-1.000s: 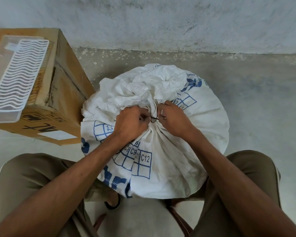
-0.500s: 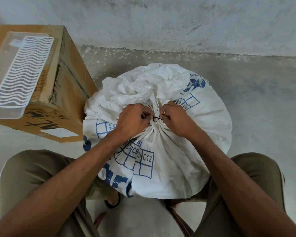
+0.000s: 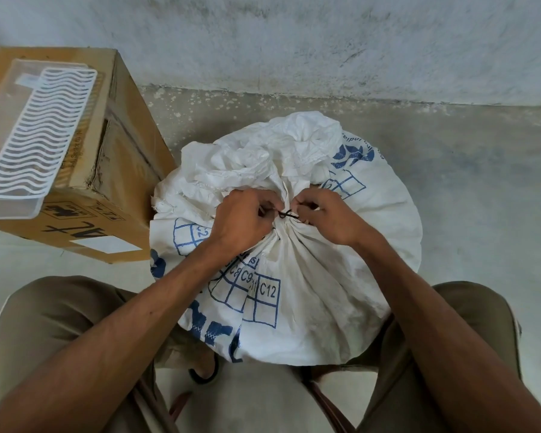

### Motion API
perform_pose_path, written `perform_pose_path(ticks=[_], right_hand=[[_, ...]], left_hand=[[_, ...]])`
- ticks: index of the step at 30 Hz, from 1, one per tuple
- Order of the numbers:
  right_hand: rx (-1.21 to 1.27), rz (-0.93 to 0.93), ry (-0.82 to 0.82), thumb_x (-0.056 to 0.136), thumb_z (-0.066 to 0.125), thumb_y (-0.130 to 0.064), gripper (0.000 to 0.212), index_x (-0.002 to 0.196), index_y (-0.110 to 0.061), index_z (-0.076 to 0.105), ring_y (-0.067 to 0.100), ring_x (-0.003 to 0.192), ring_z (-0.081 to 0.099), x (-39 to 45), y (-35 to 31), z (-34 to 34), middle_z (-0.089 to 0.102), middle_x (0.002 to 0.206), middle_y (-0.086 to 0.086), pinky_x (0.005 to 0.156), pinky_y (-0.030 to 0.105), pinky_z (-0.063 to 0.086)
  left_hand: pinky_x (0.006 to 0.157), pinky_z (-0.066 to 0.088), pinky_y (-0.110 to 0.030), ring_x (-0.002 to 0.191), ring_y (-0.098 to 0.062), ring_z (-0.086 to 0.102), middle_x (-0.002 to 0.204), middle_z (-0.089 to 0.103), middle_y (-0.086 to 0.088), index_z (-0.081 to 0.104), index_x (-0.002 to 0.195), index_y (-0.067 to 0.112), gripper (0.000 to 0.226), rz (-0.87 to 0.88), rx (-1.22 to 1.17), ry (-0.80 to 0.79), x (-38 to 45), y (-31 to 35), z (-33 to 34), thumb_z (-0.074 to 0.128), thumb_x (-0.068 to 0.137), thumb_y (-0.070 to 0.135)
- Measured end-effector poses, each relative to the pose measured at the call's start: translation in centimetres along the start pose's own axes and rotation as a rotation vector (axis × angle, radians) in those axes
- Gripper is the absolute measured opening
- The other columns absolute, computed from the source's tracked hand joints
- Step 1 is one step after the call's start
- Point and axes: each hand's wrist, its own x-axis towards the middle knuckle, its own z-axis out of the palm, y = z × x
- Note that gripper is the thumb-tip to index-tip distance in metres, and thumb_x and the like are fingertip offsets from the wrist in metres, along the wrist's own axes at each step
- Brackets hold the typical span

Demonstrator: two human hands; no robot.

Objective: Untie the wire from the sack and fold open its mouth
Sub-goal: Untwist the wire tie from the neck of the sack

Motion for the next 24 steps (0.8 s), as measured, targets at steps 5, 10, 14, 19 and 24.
perform_pose_path(ticks=[5,10,14,19,24], right_hand=[[0.487,0.109,0.037,0.096,0.058,-0.004,0.014,0.094,0.002,0.069,0.019,0.076,0.059,-0.2,-1.2,-1.2,0.06,0.077,0.005,0.076,0.038,0.054],[0.515,0.046,0.031,0.096,0.061,-0.002,0.011,0.097,-0.002,0.072,0.016,0.075,0.059,0.0,-1.8,-0.8,0.062,0.079,0.004,0.073,0.04,0.054],[0.422,0.016,0.095,0.093,0.066,-0.003,0.01,0.1,0.001,0.073,0.013,0.071,0.061,0.2,-1.4,-0.7,0.066,0.077,0.003,0.068,0.032,0.057],[0.17,-0.117,0.211,0.084,0.076,-0.005,0.008,0.09,-0.009,0.077,0.016,0.073,0.066,-0.1,-1.0,0.7,0.071,0.078,0.004,0.07,0.029,0.056],[-0.189,-0.25,0.312,0.082,0.075,-0.006,0.011,0.09,-0.014,0.078,0.015,0.07,0.059,0.1,-1.0,1.9,0.06,0.074,0.002,0.066,0.032,0.054]], left_hand=[[0.085,0.06,-0.031,0.085,0.002,0.071,0.094,0.077,0.021,0.079,0.096,0.036,0.02,0.009,-0.085,-0.008,0.4,-0.2,-0.6,0.075,0.084,0.021],[0.079,0.06,-0.033,0.079,0.003,0.07,0.084,0.076,0.021,0.079,0.096,0.037,0.017,0.027,-0.095,-0.127,0.7,-0.2,-1.3,0.075,0.082,0.045],[0.073,0.059,-0.033,0.071,-0.001,0.07,0.076,0.076,0.013,0.081,0.087,0.026,0.014,-0.024,-0.115,-0.005,0.6,0.5,-1.4,0.074,0.088,0.038],[0.07,0.061,-0.029,0.07,-0.005,0.073,0.073,0.077,0.007,0.077,0.071,0.021,0.015,-0.191,-0.212,-0.013,1.2,0.6,-2.3,0.087,0.078,0.03],[0.059,0.05,-0.018,0.057,-0.001,0.064,0.064,0.073,0.006,0.075,0.066,0.016,0.018,-0.241,-0.205,-0.023,1.4,1.0,-3.1,0.091,0.07,0.024]])
